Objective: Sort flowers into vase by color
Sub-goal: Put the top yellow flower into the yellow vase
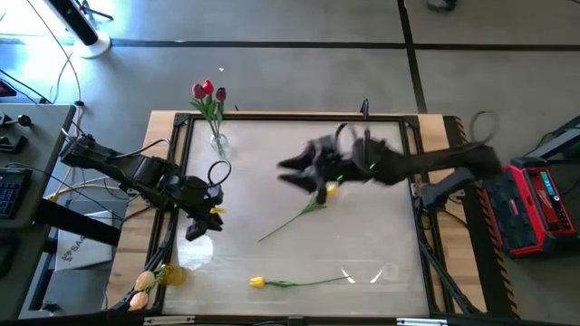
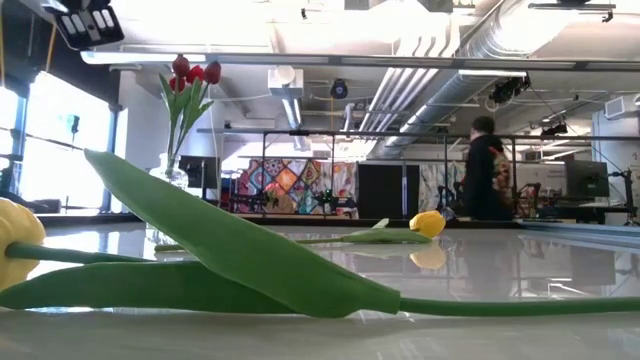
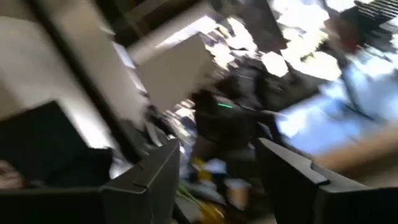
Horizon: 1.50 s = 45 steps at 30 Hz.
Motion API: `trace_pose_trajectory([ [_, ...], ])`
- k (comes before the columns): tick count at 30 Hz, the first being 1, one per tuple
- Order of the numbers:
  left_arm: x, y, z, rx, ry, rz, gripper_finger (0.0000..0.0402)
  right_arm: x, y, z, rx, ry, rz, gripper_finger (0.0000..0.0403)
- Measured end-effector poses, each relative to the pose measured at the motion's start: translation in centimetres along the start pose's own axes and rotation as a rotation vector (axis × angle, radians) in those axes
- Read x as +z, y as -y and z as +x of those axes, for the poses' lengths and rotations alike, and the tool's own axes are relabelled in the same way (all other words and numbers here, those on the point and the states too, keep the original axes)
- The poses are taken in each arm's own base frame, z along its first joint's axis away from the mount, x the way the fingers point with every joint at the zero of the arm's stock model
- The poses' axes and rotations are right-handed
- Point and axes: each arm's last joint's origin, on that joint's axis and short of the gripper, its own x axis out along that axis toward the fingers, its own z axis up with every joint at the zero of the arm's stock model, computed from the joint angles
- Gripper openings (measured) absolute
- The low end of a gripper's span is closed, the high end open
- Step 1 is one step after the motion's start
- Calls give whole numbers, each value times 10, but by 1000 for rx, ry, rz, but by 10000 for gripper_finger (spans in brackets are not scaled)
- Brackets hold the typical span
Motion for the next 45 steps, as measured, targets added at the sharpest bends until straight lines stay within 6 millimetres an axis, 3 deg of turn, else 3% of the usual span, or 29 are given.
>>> trace_pose_trajectory([
  [3, -2, -2, 0, 16, -21, 3, 87, -20, -5, 23, 125, 113, -36, 199],
  [9, -7, -3, -4, 6, -61, 23, 87, -30, -6, 44, 210, 254, 2, 199],
  [21, -15, -5, -23, -39, -34, 60, 87, -14, -19, 63, 221, 308, 92, 199],
  [24, -16, -6, -26, -48, -22, 64, 87, -16, -16, 66, 94, 275, 116, 199],
  [29, -17, -6, -27, -48, -17, 66, 87, -35, 1, 70, -272, 151, 335, 199],
  [37, -16, -6, -26, -24, -4, 105, 87, -72, 25, 54, -714, 7, 600, 199],
  [40, -15, -7, -26, -6, 7, 108, 87, -83, 31, 46, -810, -114, 588, 199],
  [45, -15, -7, -26, 10, 18, 126, 87, -92, 44, 34, -837, -444, 372, 199],
])
